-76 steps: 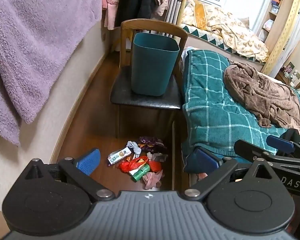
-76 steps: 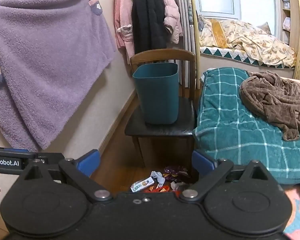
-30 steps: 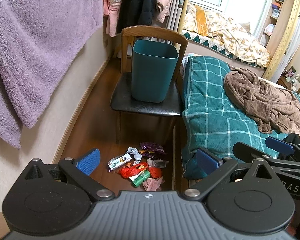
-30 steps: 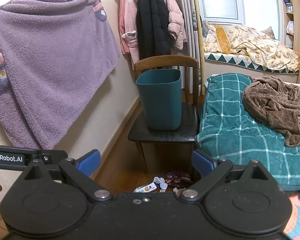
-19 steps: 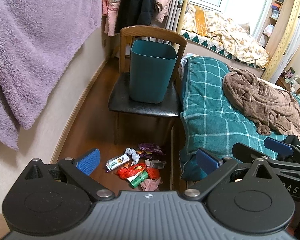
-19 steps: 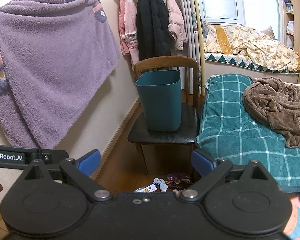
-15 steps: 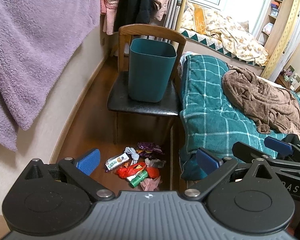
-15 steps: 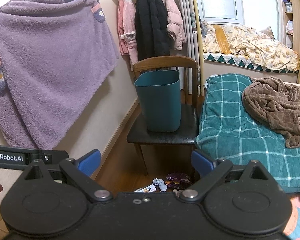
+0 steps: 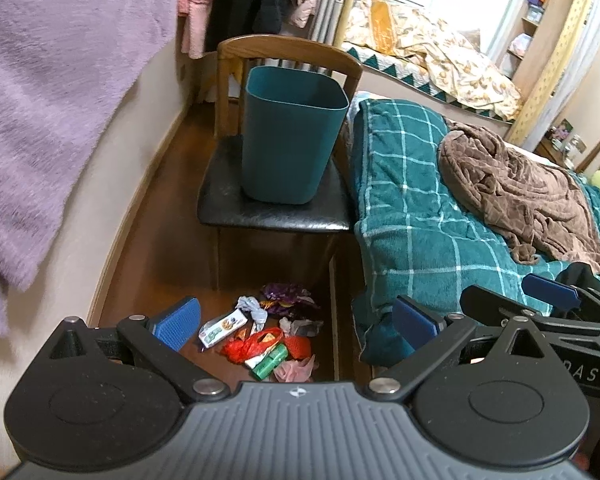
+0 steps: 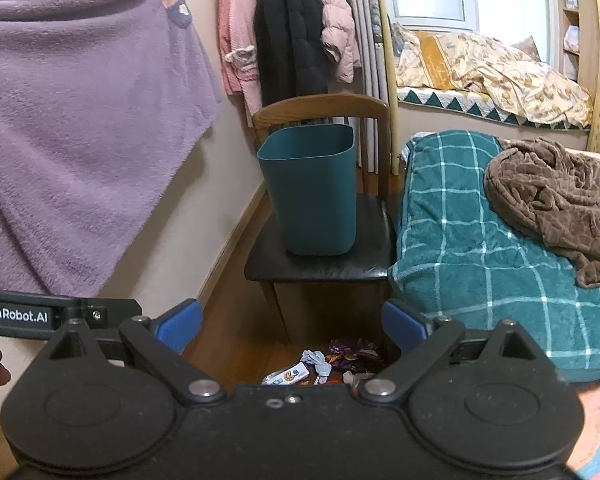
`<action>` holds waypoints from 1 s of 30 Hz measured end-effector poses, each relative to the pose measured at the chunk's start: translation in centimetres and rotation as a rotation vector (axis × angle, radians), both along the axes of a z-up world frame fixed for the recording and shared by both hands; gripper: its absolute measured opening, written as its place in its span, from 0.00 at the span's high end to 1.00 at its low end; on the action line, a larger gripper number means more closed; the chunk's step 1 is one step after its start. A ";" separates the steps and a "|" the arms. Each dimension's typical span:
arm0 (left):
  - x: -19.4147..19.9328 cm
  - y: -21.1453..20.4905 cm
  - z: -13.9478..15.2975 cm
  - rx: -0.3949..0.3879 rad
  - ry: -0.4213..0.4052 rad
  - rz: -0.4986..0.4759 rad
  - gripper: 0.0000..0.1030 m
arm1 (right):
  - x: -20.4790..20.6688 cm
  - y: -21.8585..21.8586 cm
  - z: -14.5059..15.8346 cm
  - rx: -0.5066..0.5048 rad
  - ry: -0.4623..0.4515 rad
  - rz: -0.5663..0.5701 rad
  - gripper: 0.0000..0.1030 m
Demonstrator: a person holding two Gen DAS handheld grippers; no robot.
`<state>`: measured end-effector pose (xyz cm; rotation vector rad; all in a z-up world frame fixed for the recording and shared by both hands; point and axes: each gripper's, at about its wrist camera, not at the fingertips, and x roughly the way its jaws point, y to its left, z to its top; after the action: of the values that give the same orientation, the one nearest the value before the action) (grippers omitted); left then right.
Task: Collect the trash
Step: 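Lower left tool onto white biscuit packet while right tool lowers onto pink mesh sponge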
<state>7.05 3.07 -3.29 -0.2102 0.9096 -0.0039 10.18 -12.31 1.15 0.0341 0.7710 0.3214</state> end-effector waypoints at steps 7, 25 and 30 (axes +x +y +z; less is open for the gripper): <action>7.8 5.4 -2.0 -0.004 0.011 -0.148 0.00 | 5.4 3.6 -1.8 -0.004 0.002 -0.092 0.05; 21.4 10.4 -25.6 0.077 0.288 -0.292 0.00 | 14.6 7.2 -21.5 -0.125 0.296 -0.207 0.12; 22.8 8.9 -34.2 0.088 0.386 -0.276 0.00 | 15.8 6.2 -30.9 -0.164 0.397 -0.128 0.16</action>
<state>29.86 11.92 -37.51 0.0005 1.3157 -0.1838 26.02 -6.16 -29.71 -0.0077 1.1814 0.1289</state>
